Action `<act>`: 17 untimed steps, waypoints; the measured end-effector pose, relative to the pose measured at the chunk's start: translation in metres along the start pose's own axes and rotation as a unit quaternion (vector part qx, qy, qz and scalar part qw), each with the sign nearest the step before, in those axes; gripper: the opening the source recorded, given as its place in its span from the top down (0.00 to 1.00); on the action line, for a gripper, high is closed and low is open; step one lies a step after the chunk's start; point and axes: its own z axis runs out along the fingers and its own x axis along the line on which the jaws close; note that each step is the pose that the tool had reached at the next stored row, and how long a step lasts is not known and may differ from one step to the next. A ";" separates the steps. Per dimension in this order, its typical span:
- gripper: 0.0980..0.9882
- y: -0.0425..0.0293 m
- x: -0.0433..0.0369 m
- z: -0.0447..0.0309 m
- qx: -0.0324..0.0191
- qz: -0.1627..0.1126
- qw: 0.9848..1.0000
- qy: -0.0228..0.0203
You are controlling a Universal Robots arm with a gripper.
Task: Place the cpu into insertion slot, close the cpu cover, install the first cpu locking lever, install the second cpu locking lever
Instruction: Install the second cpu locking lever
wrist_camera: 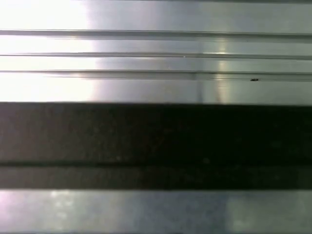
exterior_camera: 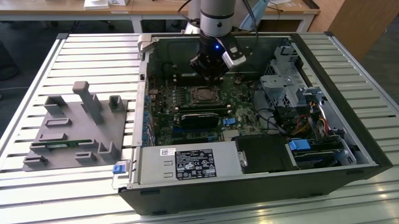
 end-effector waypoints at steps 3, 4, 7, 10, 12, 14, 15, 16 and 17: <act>0.99 -0.0018 0.0000 0.0001 0.000 0.000 1.000 0.000; 0.99 -0.0024 0.0000 0.0001 0.000 0.000 1.000 0.000; 0.99 -0.0051 -0.0001 0.0002 0.000 0.000 1.000 0.000; 0.99 -0.0088 -0.0001 0.0003 0.000 0.000 1.000 0.000; 0.99 -0.0113 -0.0002 0.0003 0.000 0.000 1.000 0.000; 0.99 -0.0126 -0.0002 0.0004 0.000 0.000 1.000 0.000; 0.99 -0.0129 -0.0002 0.0004 0.000 0.000 1.000 0.000; 0.99 -0.0130 -0.0002 0.0002 0.000 0.000 1.000 0.000; 0.99 -0.0131 -0.0001 -0.0002 0.000 0.000 1.000 0.000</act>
